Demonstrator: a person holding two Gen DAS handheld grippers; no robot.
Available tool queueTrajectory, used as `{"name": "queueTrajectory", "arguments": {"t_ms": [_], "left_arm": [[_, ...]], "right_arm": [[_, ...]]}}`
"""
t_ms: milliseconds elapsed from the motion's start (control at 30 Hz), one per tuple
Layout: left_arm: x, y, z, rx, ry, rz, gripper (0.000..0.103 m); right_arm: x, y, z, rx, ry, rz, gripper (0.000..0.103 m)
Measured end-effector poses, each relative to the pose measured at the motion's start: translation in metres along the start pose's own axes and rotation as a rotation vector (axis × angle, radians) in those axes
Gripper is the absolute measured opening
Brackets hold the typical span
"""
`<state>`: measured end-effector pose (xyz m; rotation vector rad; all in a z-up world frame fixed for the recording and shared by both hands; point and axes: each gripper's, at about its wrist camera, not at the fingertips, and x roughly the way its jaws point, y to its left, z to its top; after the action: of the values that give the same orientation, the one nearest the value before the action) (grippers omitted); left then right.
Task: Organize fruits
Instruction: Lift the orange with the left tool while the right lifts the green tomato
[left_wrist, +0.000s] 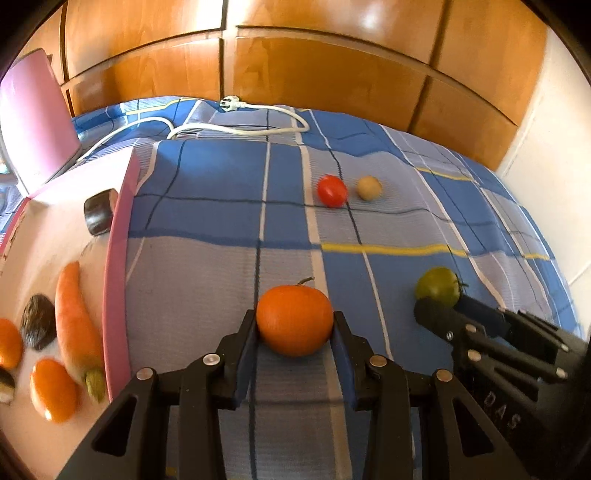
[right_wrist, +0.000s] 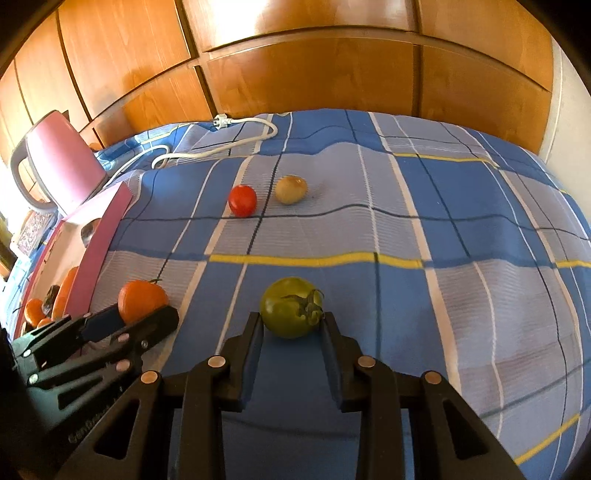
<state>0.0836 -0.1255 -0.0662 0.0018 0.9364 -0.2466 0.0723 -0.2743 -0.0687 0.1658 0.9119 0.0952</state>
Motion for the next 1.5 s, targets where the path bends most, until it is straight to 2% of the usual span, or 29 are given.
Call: {"name": "queueTrajectory", "arguments": {"t_ms": [133, 367, 567, 700, 1000, 1500], "left_arm": [[-0.007, -0.005, -0.015, 0.023, -0.020, -0.002, 0.039], [-0.011, -0.006, -0.022, 0.025, -0.041, -0.020, 0.039], [-0.011, -0.006, -0.024, 0.027, -0.053, -0.021, 0.039], [-0.011, -0.006, -0.024, 0.035, -0.058, -0.016, 0.039], [-0.011, -0.006, -0.026, 0.044, -0.073, -0.016, 0.039], [-0.017, -0.011, -0.025, 0.086, -0.067, 0.019, 0.038]], "right_arm": [[-0.007, -0.001, -0.011, 0.000, -0.004, -0.012, 0.032], [-0.008, 0.001, -0.015, -0.011, -0.005, -0.035, 0.032], [-0.008, 0.000, -0.018, 0.013, -0.033, -0.037, 0.032], [-0.006, 0.004, -0.018, -0.013, -0.048, -0.071, 0.032], [-0.005, 0.005, -0.020, -0.027, -0.075, -0.087, 0.032], [-0.005, 0.004, -0.019, -0.025, -0.083, -0.077, 0.031]]}}
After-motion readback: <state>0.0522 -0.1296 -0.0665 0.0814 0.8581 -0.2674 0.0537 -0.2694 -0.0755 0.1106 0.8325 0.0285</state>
